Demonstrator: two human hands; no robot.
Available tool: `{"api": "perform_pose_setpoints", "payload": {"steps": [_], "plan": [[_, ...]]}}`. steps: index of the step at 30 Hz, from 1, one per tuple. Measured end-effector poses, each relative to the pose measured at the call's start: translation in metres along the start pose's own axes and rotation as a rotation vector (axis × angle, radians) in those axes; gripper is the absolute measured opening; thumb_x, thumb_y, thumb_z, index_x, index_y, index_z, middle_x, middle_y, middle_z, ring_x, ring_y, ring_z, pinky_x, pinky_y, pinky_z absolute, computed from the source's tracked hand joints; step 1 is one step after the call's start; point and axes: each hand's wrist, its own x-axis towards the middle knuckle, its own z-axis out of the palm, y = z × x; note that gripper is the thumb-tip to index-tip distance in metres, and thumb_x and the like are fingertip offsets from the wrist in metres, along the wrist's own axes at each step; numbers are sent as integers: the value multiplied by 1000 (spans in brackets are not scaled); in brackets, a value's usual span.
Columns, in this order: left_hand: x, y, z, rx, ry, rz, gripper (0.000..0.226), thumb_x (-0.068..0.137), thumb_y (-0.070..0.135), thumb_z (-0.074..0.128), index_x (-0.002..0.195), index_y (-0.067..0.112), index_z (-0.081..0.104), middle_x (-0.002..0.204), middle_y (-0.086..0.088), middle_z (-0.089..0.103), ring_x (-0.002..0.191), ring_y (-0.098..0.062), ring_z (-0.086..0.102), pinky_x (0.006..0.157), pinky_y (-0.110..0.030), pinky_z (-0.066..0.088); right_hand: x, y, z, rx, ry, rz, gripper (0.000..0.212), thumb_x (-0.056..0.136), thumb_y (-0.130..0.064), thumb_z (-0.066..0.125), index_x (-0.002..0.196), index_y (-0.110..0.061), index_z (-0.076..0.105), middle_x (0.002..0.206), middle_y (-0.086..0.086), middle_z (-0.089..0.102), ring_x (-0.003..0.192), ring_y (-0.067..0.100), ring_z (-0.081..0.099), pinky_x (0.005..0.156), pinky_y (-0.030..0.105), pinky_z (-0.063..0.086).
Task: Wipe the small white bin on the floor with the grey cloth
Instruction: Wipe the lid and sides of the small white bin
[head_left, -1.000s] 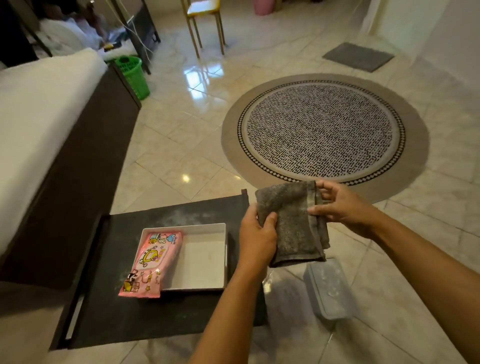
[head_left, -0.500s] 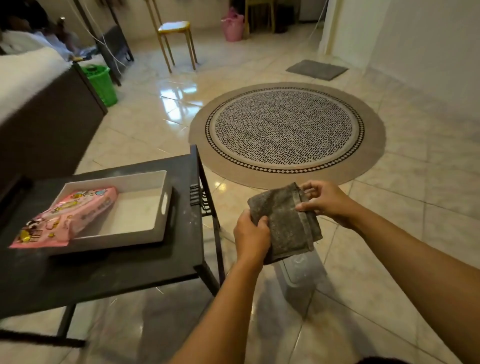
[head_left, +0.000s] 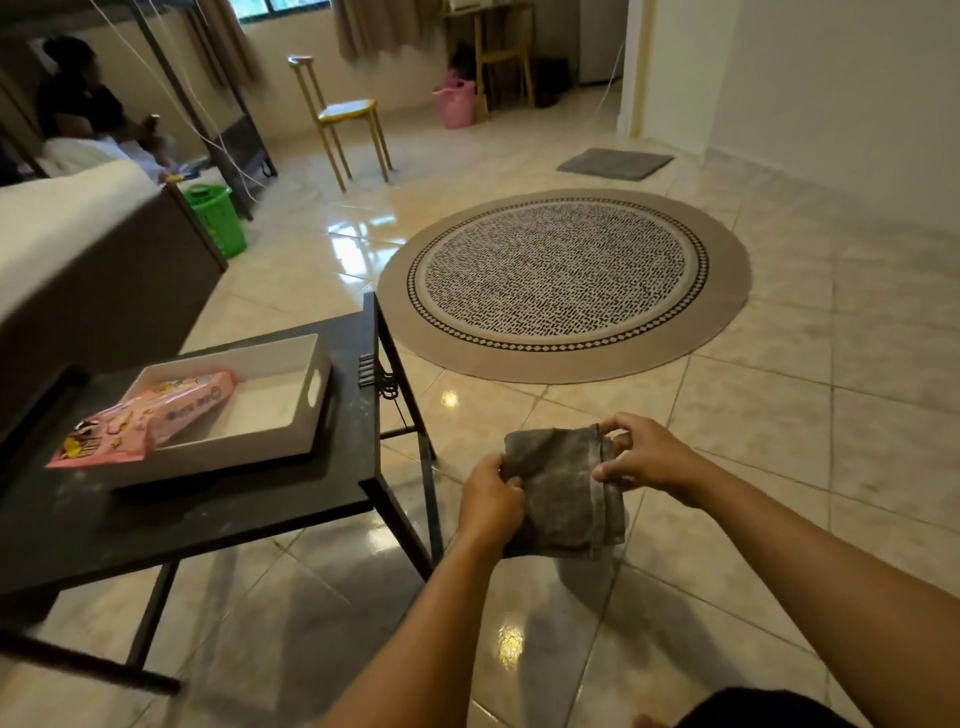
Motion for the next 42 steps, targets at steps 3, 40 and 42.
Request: {"api": "perform_pose_setpoints", "payload": {"steps": [3, 40, 42], "plan": [[24, -6, 4, 43, -8, -21, 17, 99, 13, 50, 112, 22, 56, 100, 3, 58, 90, -9, 56, 77, -27, 51, 16, 14, 1, 17, -3, 23, 43, 78, 6, 75, 114, -8, 59, 88, 15, 70, 82, 30, 74, 71, 42, 64], [99, -95, 96, 900, -191, 427, 92, 89, 71, 26, 154, 21, -16, 159, 2, -27, 141, -16, -36, 118, -49, -12, 91, 120, 22, 176, -122, 92, 64, 99, -3, 51, 152, -34, 31, 83, 4, 43, 77, 19, 49, 66, 26, 53], [98, -94, 97, 913, -178, 428, 91, 89, 72, 24, 154, 22, -14, 159, 2, -26, 142, -17, -35, 117, -49, -13, 91, 121, 22, 189, -125, 94, 65, 99, -3, 52, 152, -34, 31, 84, 5, 44, 79, 21, 49, 69, 29, 52]]}}
